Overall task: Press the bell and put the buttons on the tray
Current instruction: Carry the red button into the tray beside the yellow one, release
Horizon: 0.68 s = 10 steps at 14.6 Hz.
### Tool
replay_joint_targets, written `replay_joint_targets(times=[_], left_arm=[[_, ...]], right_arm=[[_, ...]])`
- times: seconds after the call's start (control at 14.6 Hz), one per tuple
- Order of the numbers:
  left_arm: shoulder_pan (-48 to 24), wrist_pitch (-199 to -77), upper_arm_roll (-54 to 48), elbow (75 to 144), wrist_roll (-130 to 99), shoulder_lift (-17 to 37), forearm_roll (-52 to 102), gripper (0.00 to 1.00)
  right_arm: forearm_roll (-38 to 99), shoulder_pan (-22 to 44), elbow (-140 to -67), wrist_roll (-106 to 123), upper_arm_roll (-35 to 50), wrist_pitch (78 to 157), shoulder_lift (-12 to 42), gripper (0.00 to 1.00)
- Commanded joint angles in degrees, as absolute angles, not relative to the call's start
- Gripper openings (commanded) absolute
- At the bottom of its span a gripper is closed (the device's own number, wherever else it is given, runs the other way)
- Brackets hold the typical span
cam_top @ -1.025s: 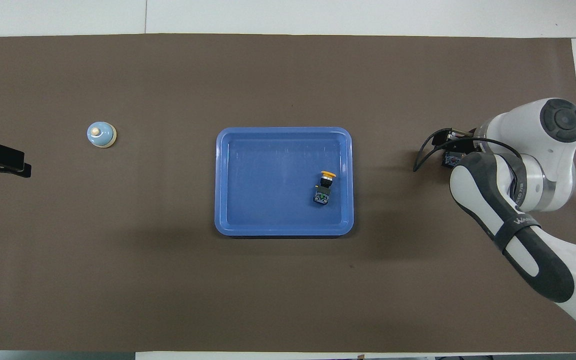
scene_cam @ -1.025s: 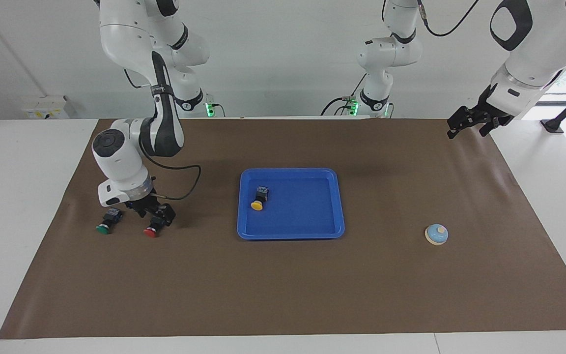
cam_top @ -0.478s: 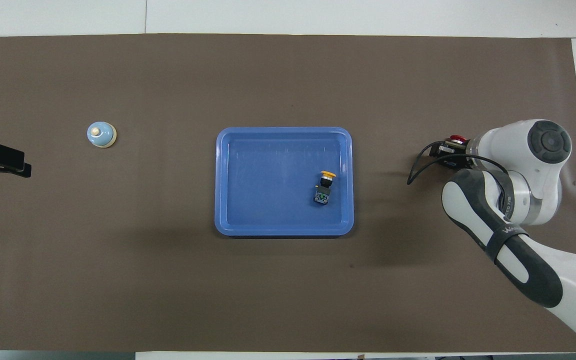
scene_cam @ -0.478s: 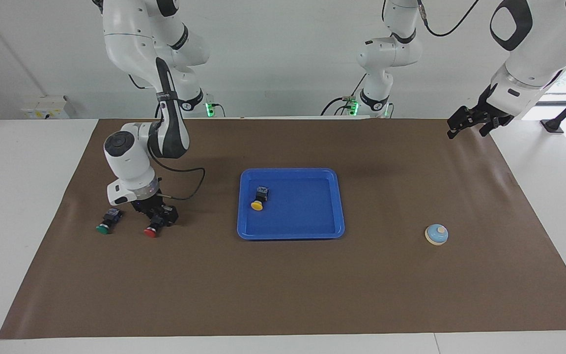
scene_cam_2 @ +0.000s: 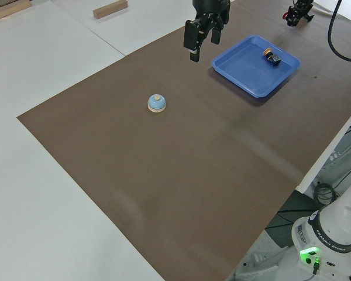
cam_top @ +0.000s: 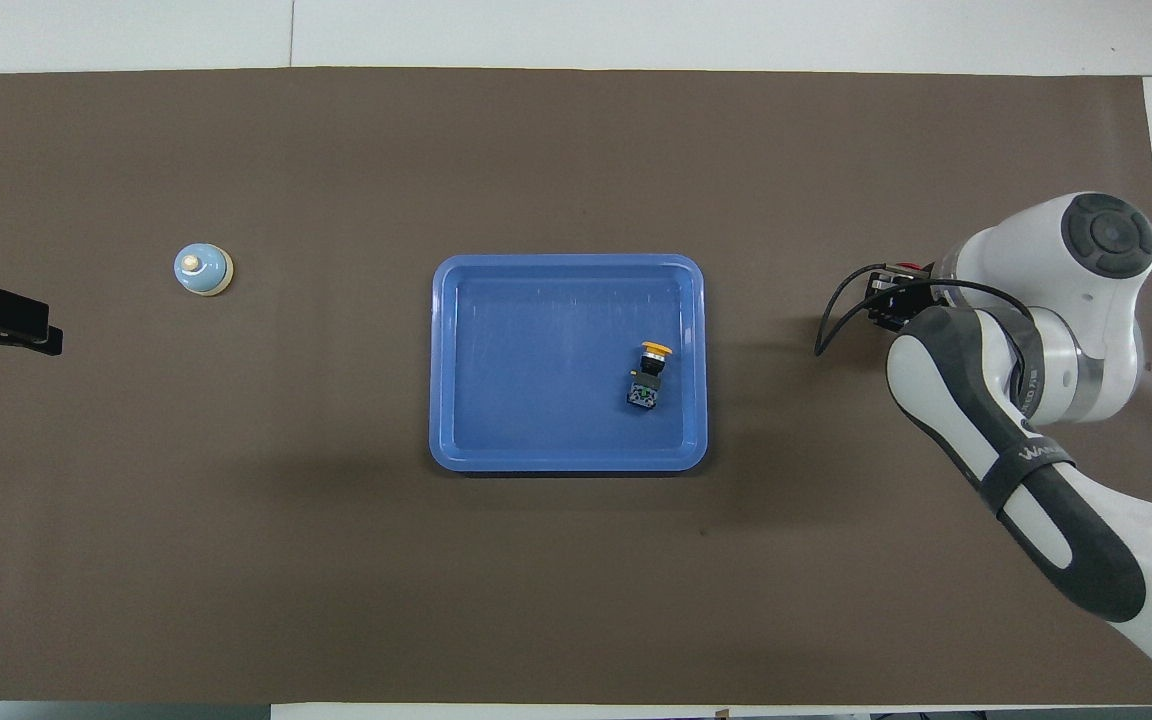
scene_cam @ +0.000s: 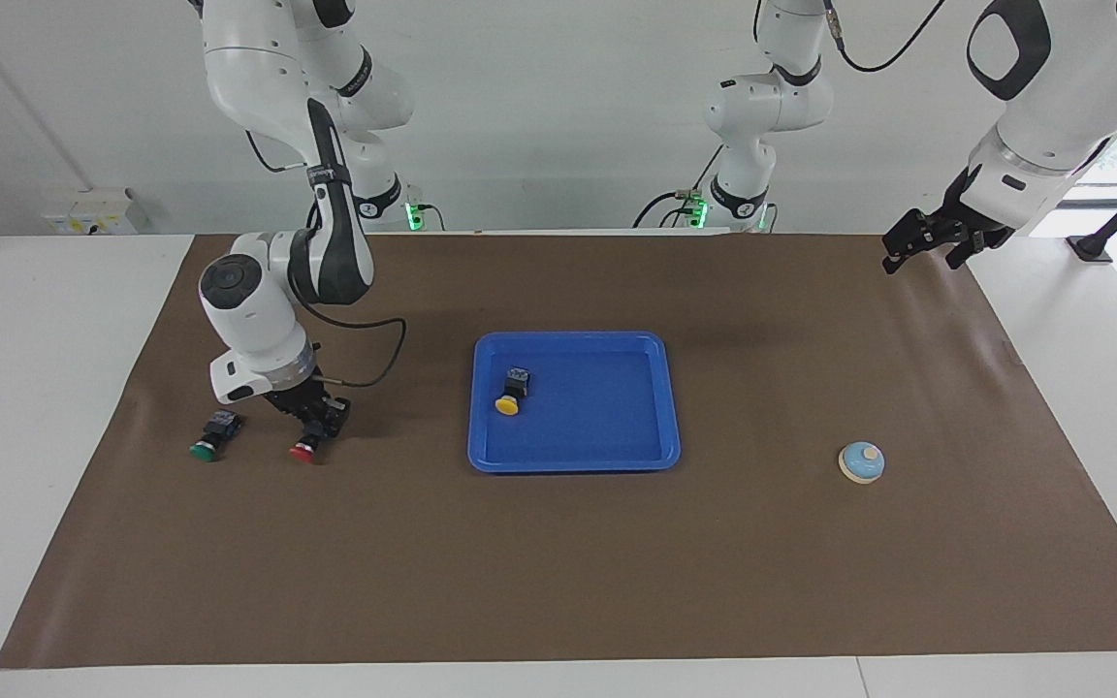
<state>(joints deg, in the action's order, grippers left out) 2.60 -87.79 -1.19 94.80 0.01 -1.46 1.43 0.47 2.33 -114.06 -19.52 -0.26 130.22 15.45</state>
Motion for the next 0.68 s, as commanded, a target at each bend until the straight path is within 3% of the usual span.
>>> replay_joint_targets(times=[0.0,0.2,0.48,0.61], left_arm=[[2.7,-87.8,-1.2,94.7,-0.5,-2.0,0.7,1.0],[2.7,-87.8,-1.2,94.7,-0.5,-2.0,0.6,1.0],[2.7,-87.8,-1.2,94.7,-0.5,-2.0,0.7,1.0],[2.7,-87.8,-1.2,94.7,-0.6,-2.0,0.6,1.0]], right_arm=[[0.5,5.8,-105.9,-19.2,0.0,121.8,15.4,0.0],[1.1,14.2,-97.9,-26.8,0.0,115.2,16.2,0.0],[1.2,27.7,-96.6,-36.2,0.0,115.9,17.0,0.0],[1.2,33.5,-92.6,-43.6,0.0,116.4,21.8,0.0]])
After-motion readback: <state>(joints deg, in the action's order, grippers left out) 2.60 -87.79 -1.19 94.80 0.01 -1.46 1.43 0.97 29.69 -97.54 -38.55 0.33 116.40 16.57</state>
